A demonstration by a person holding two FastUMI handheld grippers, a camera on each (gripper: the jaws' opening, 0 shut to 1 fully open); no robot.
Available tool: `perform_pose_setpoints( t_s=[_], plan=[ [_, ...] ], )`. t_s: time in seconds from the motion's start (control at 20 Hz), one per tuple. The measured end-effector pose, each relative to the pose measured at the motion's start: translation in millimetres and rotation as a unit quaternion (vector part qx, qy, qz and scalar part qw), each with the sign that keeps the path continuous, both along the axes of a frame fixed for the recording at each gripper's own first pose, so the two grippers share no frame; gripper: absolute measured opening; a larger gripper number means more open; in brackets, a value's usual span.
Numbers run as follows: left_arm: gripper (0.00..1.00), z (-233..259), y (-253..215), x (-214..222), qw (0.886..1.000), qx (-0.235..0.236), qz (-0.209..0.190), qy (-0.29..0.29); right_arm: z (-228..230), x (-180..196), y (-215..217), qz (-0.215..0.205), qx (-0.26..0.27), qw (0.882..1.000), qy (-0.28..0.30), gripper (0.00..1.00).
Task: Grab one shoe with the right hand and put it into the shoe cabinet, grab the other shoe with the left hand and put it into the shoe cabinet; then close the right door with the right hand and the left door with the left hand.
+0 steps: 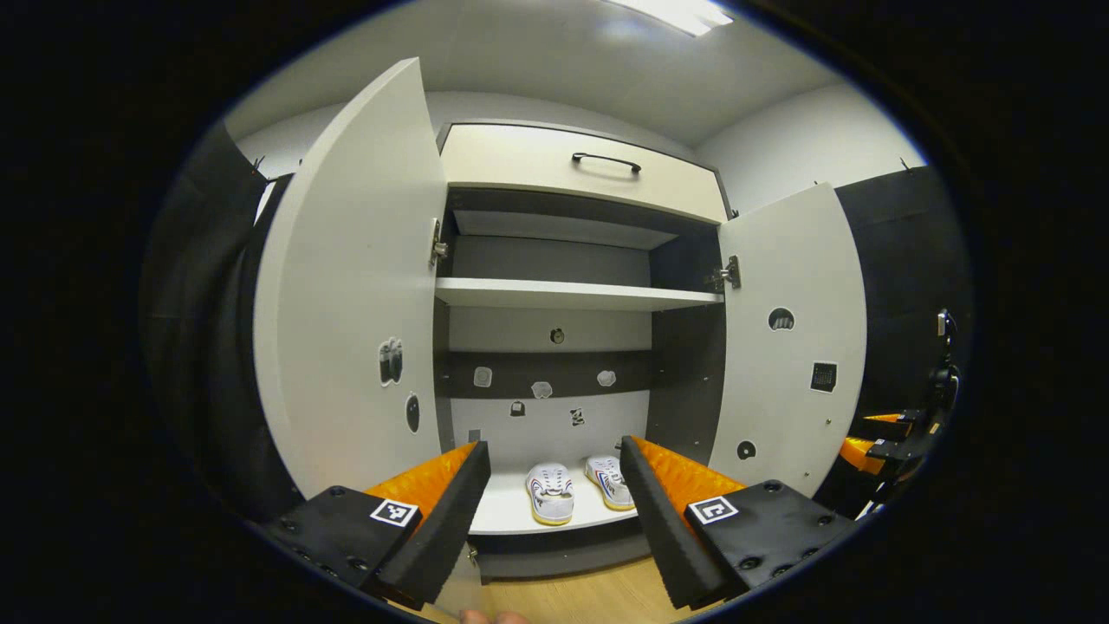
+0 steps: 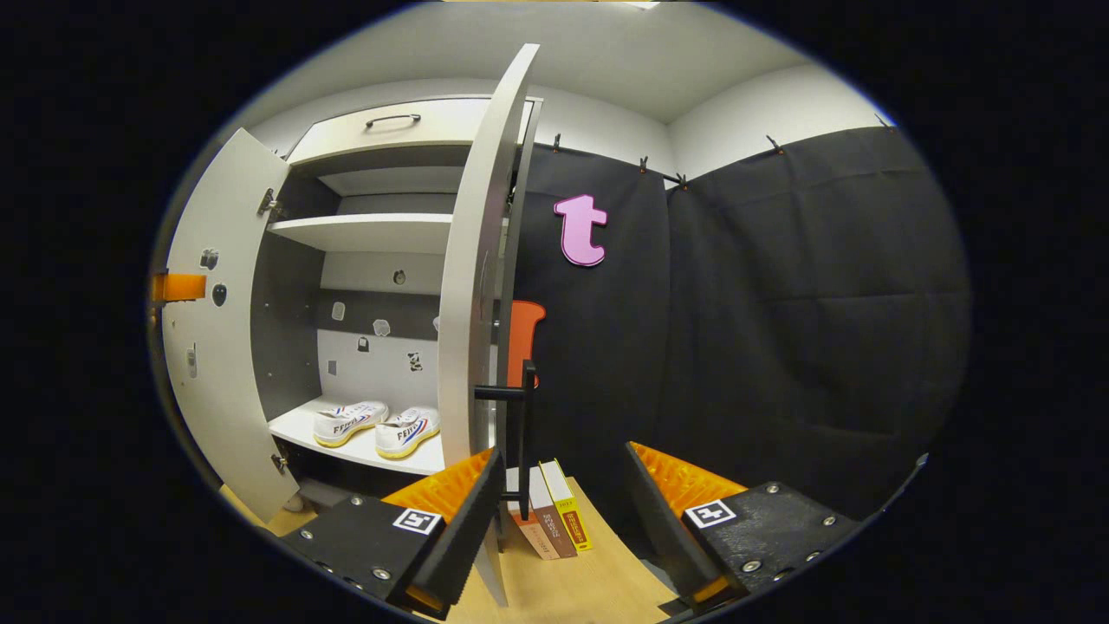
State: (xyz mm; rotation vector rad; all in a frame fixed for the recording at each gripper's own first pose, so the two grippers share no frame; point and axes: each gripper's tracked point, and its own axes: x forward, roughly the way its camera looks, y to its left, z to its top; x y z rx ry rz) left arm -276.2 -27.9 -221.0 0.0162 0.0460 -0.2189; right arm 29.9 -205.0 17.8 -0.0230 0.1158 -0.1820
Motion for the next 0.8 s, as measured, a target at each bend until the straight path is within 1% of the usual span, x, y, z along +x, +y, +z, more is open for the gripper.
perform_pose_setpoints(
  t_s=[0.1, 0.15, 0.25, 0.35, 0.5, 0.6, 0.8],
  plan=[
    [0.96, 8.9, 8.9, -9.6, 1.000, -0.010, 0.001, -0.005, 0.0, -0.1, 13.1, 0.012, 0.008, 1.000, -0.001, 0.87],
    [0.98, 13.0, 13.6, -13.9, 1.000, -0.012, 0.002, -0.008, -0.8, 1.9, 22.2, 0.023, 0.015, 1.000, -0.002, 0.87],
    [0.96, 18.4, 22.9, -22.6, 1.000, -0.011, 0.009, -0.016, -2.1, 5.5, 46.7, 0.047, 0.027, 0.999, -0.003, 0.87],
    [0.97, 22.4, 33.6, -27.8, 1.000, -0.009, 0.014, -0.021, -2.2, 12.2, 69.4, 0.068, 0.041, 0.997, -0.005, 0.87],
    [0.96, 25.6, 51.9, -35.5, 0.999, -0.012, 0.025, -0.022, -2.5, 25.0, 101.4, 0.099, 0.062, 0.993, -0.008, 0.87],
    [0.94, 26.2, 54.3, -41.3, 0.999, -0.022, 0.017, -0.021, -4.1, 37.8, 122.2, 0.118, 0.078, 0.990, -0.008, 0.87],
    [0.94, 37.0, 65.8, -56.6, 0.999, -0.014, 0.021, -0.033, -12.0, 60.4, 157.8, 0.149, 0.104, 0.983, -0.005, 0.88]
  ],
)
